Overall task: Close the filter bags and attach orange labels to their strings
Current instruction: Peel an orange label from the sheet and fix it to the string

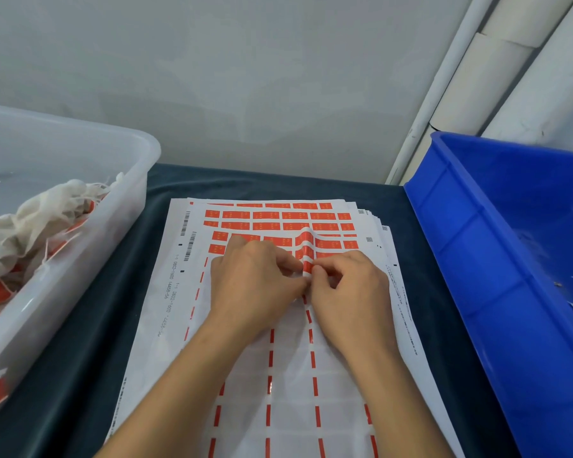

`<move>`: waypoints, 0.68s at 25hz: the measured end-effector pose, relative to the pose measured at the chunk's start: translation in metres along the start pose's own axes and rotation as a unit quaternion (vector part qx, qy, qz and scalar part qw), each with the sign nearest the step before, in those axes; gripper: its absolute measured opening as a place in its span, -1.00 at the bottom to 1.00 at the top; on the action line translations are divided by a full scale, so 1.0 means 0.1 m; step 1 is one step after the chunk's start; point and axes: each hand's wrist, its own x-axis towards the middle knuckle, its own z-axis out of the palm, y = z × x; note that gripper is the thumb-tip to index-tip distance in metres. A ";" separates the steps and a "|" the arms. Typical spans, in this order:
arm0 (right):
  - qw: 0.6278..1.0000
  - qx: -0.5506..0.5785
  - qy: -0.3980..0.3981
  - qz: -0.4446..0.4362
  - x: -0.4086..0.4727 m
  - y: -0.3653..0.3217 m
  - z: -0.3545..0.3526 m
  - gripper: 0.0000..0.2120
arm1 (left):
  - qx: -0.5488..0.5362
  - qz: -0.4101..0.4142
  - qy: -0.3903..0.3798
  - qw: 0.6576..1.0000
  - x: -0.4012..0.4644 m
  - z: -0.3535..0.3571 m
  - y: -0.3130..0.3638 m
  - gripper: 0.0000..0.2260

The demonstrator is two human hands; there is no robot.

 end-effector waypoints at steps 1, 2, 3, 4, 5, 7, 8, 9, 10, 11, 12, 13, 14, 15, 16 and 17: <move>1.000 0.000 -0.004 -0.001 0.00 0.00 -0.01 -0.84 | -0.008 -0.003 -0.002 1.000 0.01 0.00 -0.01 -0.74; 1.000 0.003 -0.009 -0.005 0.00 0.00 -0.01 -0.84 | -0.019 -0.007 -0.005 1.000 0.01 0.00 -0.01 -0.75; 1.000 0.009 -0.013 -0.007 0.00 0.00 -0.02 -0.84 | -0.031 -0.010 -0.009 0.999 0.02 0.00 -0.01 -0.76; 1.000 0.020 -0.018 -0.005 0.01 0.01 -0.02 -0.85 | -0.042 -0.013 -0.013 0.999 0.02 -0.01 -0.01 -0.78; 0.999 0.032 -0.023 0.002 0.02 0.01 -0.03 -0.87 | -0.050 -0.014 -0.017 0.998 0.03 -0.01 -0.01 -0.79; 0.998 0.051 -0.031 0.014 0.03 0.02 -0.04 -0.88 | -0.057 -0.015 -0.020 0.998 0.03 -0.02 0.00 -0.80; 0.998 0.058 -0.036 0.018 0.04 0.03 -0.03 -0.88 | -0.057 -0.014 -0.020 0.998 0.02 -0.02 0.01 -0.80; 0.997 0.067 -0.042 0.024 0.05 0.04 -0.02 -0.88 | -0.056 -0.012 -0.022 0.998 0.02 -0.02 0.02 -0.81; 0.995 0.081 -0.048 0.032 0.05 0.05 -0.02 -0.88 | -0.054 -0.010 -0.024 0.998 0.02 -0.03 0.02 -0.82; 0.993 0.098 -0.052 0.041 0.06 0.06 -0.01 -0.90 | -0.052 -0.008 -0.026 0.998 0.01 -0.03 0.03 -0.83; 0.990 0.117 -0.054 0.050 0.06 0.07 0.00 -0.91 | -0.050 -0.007 -0.027 0.998 0.01 -0.04 0.02 -0.84; 0.988 0.135 -0.054 0.061 0.07 0.08 0.01 -0.93 | -0.047 -0.005 -0.026 0.999 0.01 -0.05 0.02 -0.83; 0.985 0.147 -0.052 0.074 0.07 0.08 0.02 -0.92 | -0.043 -0.002 -0.026 0.999 0.01 -0.05 0.01 -0.83; 0.983 0.156 -0.050 0.087 0.08 0.08 0.03 -0.89 | -0.036 0.003 -0.025 0.999 0.00 -0.05 0.00 -0.81; 0.979 0.168 -0.050 0.101 0.09 0.08 0.04 -0.88 | -0.027 0.007 -0.023 0.999 0.00 -0.05 0.01 -0.79; 0.976 0.181 -0.051 0.114 0.10 0.08 0.04 -0.88 | -0.016 0.011 -0.022 1.000 0.00 -0.05 0.01 -0.77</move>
